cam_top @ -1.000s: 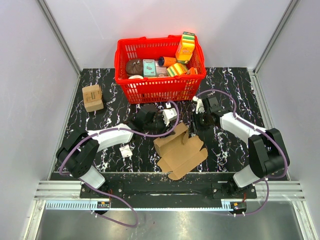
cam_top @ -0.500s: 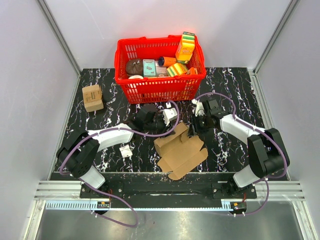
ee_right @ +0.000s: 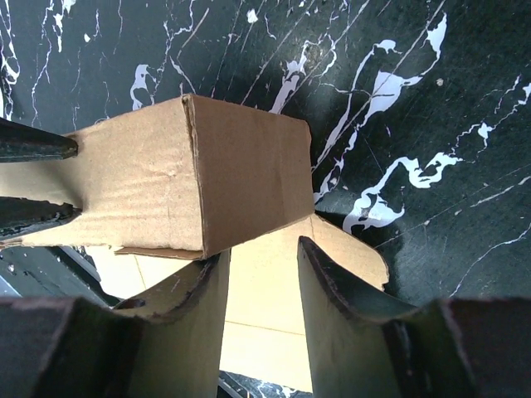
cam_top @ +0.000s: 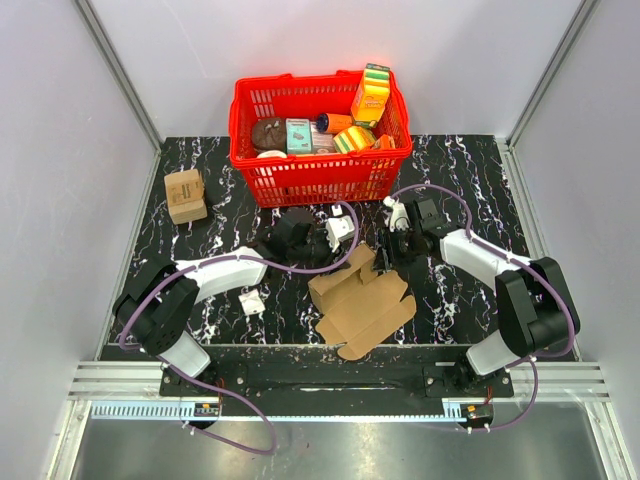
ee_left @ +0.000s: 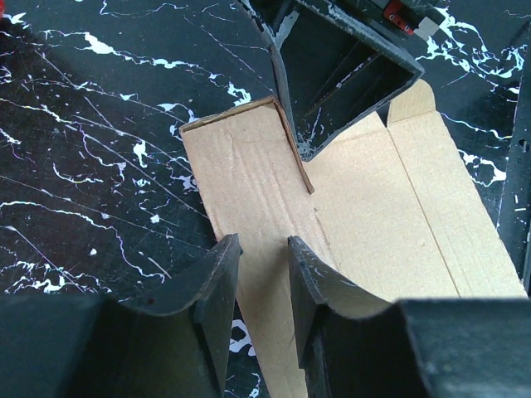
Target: Fold the paper box
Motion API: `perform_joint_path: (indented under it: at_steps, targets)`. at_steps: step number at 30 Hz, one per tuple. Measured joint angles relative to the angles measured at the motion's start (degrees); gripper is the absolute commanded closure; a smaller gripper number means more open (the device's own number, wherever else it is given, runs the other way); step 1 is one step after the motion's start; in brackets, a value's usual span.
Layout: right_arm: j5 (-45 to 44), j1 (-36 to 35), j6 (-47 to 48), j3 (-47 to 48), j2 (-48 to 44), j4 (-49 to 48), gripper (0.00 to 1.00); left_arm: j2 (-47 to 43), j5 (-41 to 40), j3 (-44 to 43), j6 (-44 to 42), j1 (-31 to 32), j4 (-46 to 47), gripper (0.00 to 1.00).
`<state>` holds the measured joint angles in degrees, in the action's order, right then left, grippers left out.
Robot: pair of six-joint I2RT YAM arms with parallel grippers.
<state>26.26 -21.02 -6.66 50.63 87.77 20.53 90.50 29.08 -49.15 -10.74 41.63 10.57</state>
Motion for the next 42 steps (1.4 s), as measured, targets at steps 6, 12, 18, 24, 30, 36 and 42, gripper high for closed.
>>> perform_joint_path:
  at_steps: [6,12,18,24,30,36,42]
  targets:
    - [0.39,-0.11,-0.68,-0.17,-0.02,-1.07,0.55,0.09,-0.22,-0.02,-0.17,0.0,-0.02,0.66]
    - [0.9,-0.39,-1.22,-0.87,-0.11,-2.73,0.54,0.13,-0.46,-0.02,-0.33,-0.02,0.0,0.66]
    - [1.42,-0.76,-1.42,-1.51,-0.15,-4.46,0.54,0.15,-0.59,-0.04,-0.44,-0.11,0.0,0.66]
    - [1.46,-1.14,-1.51,-2.86,-0.59,-7.04,0.54,0.37,-0.63,-0.39,-0.46,-0.11,-0.22,0.66]
    - [1.44,-1.42,-1.44,-4.22,-1.01,-9.7,0.54,0.42,-0.63,-0.42,-0.46,-0.11,-0.2,0.66]
    - [1.44,-1.49,-1.27,-4.94,-1.03,-11.82,0.54,0.76,-0.63,-0.79,-0.66,-0.11,-0.31,0.66]
    - [1.46,-1.51,-1.25,-5.35,-1.03,-13.0,0.53,0.76,-0.92,-0.98,-0.94,-0.11,-0.66,0.66]
